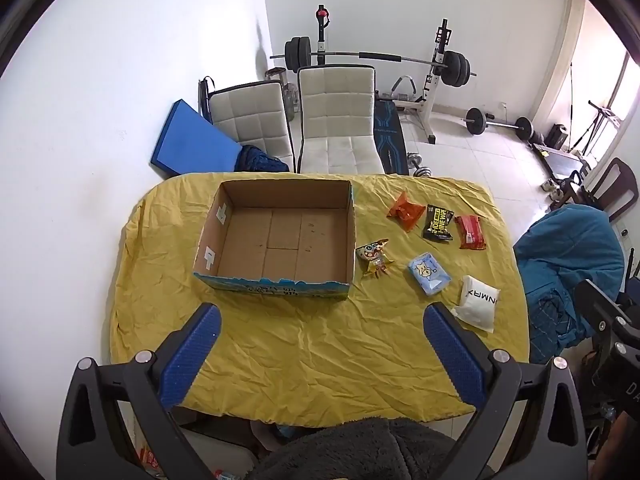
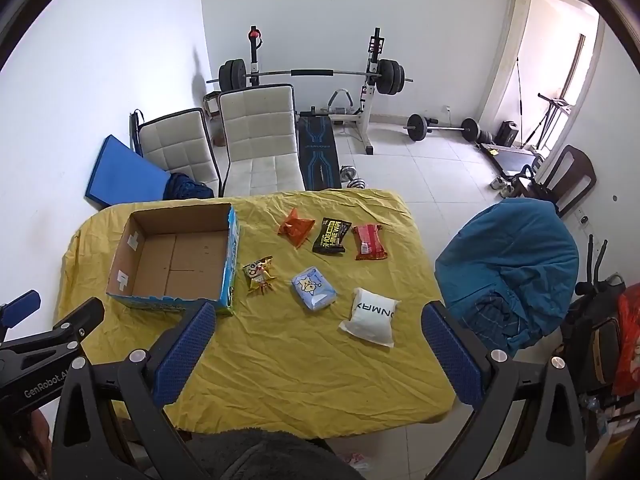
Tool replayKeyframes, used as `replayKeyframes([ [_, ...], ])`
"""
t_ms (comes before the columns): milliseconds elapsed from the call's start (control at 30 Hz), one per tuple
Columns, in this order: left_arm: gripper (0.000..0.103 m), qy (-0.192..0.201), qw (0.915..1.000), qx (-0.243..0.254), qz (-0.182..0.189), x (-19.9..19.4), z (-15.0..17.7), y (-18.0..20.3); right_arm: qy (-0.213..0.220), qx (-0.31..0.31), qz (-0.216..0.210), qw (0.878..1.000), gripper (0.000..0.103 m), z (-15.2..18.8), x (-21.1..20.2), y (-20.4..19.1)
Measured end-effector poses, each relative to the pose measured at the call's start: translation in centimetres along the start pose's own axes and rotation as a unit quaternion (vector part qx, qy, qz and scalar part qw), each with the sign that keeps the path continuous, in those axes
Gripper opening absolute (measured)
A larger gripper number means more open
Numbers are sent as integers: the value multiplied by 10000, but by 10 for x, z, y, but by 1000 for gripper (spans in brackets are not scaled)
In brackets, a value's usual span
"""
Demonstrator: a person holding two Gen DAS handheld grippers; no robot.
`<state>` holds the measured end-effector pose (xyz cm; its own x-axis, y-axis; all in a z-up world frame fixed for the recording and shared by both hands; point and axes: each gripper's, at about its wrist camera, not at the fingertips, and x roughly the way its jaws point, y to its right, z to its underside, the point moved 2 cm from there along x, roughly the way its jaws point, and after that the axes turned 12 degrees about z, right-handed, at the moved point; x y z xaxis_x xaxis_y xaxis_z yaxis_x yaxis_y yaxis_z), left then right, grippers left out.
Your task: Organize soft objects
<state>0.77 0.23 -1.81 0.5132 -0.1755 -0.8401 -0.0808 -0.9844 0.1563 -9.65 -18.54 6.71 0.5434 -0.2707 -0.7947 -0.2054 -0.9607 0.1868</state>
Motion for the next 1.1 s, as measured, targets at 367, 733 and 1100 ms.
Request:
replayKeyframes([
  [367, 103, 6, 10000, 14, -37, 0, -2, 1, -27, 1, -1, 10000, 103, 0, 1, 0],
  [733, 103, 20, 10000, 10, -60, -1, -6, -1, -30, -31, -10, 10000, 103, 1, 3, -4],
  [1100, 103, 67, 9999, -3, -84, -4, -9, -2, -32, -36, -7, 10000, 103, 0, 8, -8],
])
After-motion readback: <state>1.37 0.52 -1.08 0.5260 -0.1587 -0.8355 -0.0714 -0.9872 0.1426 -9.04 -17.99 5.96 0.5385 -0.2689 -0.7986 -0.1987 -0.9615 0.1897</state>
